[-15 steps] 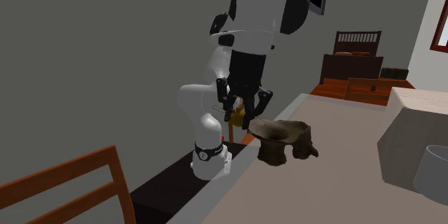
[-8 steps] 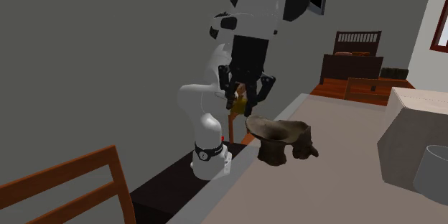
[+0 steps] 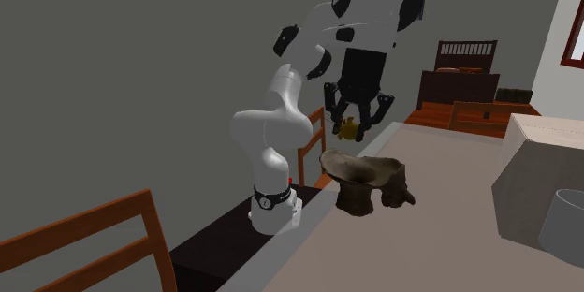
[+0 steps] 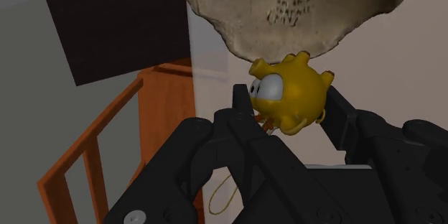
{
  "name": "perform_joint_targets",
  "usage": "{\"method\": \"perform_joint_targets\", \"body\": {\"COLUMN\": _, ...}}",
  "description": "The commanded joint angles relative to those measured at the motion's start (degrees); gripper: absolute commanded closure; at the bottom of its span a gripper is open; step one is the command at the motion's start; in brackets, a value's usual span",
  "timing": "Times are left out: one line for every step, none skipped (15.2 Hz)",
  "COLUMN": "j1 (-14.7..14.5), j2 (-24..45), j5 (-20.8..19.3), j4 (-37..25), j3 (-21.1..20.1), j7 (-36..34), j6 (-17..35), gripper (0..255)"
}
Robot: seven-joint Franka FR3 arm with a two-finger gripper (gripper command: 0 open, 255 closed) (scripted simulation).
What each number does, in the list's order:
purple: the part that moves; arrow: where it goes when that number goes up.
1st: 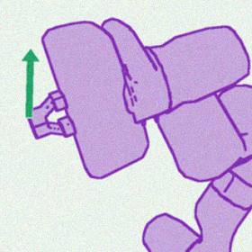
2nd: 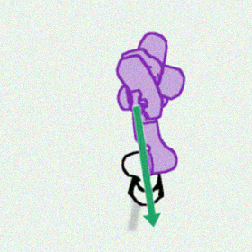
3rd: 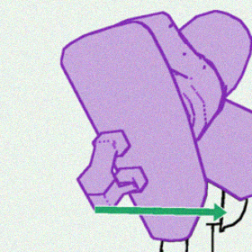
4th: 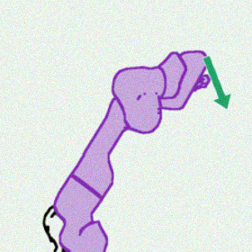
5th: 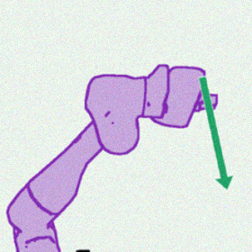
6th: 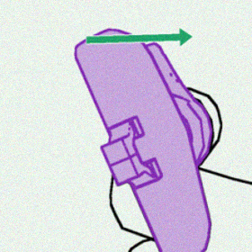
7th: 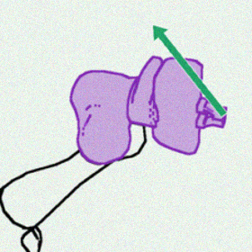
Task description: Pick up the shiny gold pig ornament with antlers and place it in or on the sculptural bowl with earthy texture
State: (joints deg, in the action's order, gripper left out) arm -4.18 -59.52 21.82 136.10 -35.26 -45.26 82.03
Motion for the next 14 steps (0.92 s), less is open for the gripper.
{"method": "perform_joint_targets", "body": {"j1": -1.1, "j2": -1.0, "j5": 2.0, "j4": -0.9, "j3": -1.8, "j7": -2.5, "j6": -1.5, "gripper": 255}}
{"method": "perform_joint_targets", "body": {"j1": -1.6, "j2": -1.5, "j5": 3.0, "j4": -1.4, "j3": -2.7, "j7": -3.9, "j6": -2.2, "gripper": 255}}
{"method": "perform_joint_targets", "body": {"j1": -2.2, "j2": -2.0, "j5": 4.0, "j4": -1.9, "j3": -3.6, "j7": -5.2, "j6": -2.9, "gripper": 255}}
{"method": "perform_joint_targets", "body": {"j1": -2.6, "j2": -2.4, "j5": 5.0, "j4": -2.5, "j3": -4.5, "j7": -6.5, "j6": -3.6, "gripper": 255}}
{"method": "perform_joint_targets", "body": {"j1": -3.0, "j2": -2.8, "j5": 6.0, "j4": -3.1, "j3": -5.5, "j7": -7.8, "j6": -4.2, "gripper": 255}}
{"method": "perform_joint_targets", "body": {"j1": -3.4, "j2": -3.1, "j5": 7.1, "j4": -3.9, "j3": -6.5, "j7": -9.2, "j6": -4.9, "gripper": 255}}
{"method": "perform_joint_targets", "body": {"j1": -3.6, "j2": -3.4, "j5": 7.4, "j4": -3.1, "j3": -6.8, "j7": -9.2, "j6": -4.3, "gripper": 255}}
{"method": "perform_joint_targets", "body": {"j1": -3.8, "j2": -3.7, "j5": 7.7, "j4": -2.3, "j3": -7.1, "j7": -9.2, "j6": -3.8, "gripper": 255}}
{"method": "perform_joint_targets", "body": {"j1": -3.9, "j2": -4.0, "j5": 8.1, "j4": -1.5, "j3": -7.5, "j7": -9.2, "j6": -3.2, "gripper": 255}}
{"method": "perform_joint_targets", "body": {"j1": -4.1, "j2": -4.3, "j5": 8.4, "j4": -0.7, "j3": -7.8, "j7": -9.1, "j6": -2.7, "gripper": 255}}
{"method": "perform_joint_targets", "body": {"j1": -4.3, "j2": -4.5, "j5": 8.8, "j4": 0.1, "j3": -8.2, "j7": -9.1, "j6": -2.1, "gripper": 255}}
{"method": "perform_joint_targets", "body": {"j1": -4.4, "j2": -4.8, "j5": 9.2, "j4": 0.8, "j3": -8.6, "j7": -9.1, "j6": -1.6, "gripper": 255}}
{"method": "perform_joint_targets", "body": {"j1": -4.6, "j2": -5.0, "j5": 9.6, "j4": 1.6, "j3": -9.0, "j7": -9.1, "j6": -1.1, "gripper": 255}}
{"method": "perform_joint_targets", "body": {"j1": -4.8, "j2": -5.2, "j5": 9.9, "j4": 2.3, "j3": -9.4, "j7": -9.1, "j6": -0.5, "gripper": 255}}
